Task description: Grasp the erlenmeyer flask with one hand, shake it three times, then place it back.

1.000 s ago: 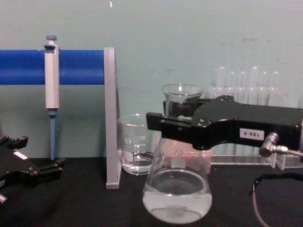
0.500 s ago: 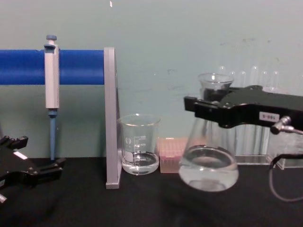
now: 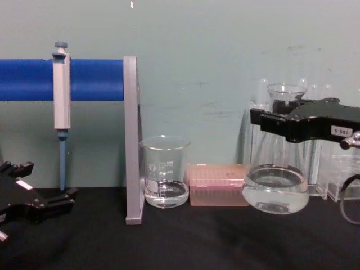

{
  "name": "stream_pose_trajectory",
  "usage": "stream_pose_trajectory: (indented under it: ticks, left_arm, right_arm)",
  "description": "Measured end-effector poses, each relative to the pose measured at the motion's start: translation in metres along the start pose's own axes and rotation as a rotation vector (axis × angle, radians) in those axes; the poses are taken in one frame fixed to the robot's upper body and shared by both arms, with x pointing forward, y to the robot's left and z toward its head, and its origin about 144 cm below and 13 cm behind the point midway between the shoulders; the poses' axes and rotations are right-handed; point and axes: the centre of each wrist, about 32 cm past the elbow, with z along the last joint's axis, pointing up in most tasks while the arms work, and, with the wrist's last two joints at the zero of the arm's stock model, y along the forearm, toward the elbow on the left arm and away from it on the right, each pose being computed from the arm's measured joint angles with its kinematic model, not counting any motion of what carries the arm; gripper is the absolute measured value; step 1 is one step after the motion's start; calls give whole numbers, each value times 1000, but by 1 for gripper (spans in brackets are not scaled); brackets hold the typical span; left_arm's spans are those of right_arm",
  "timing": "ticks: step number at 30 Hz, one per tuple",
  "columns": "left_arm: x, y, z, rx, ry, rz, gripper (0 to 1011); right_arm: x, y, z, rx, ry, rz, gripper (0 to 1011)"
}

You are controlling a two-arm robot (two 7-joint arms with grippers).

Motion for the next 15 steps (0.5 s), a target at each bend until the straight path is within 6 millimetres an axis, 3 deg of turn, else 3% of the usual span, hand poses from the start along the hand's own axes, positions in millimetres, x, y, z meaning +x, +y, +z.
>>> stream_pose_trajectory:
  ticks: [15]
  left_arm:
    - [0, 0, 0, 0, 0, 0, 1001]
  right_arm:
    - [9, -5, -3, -14, -2, -44, 449]
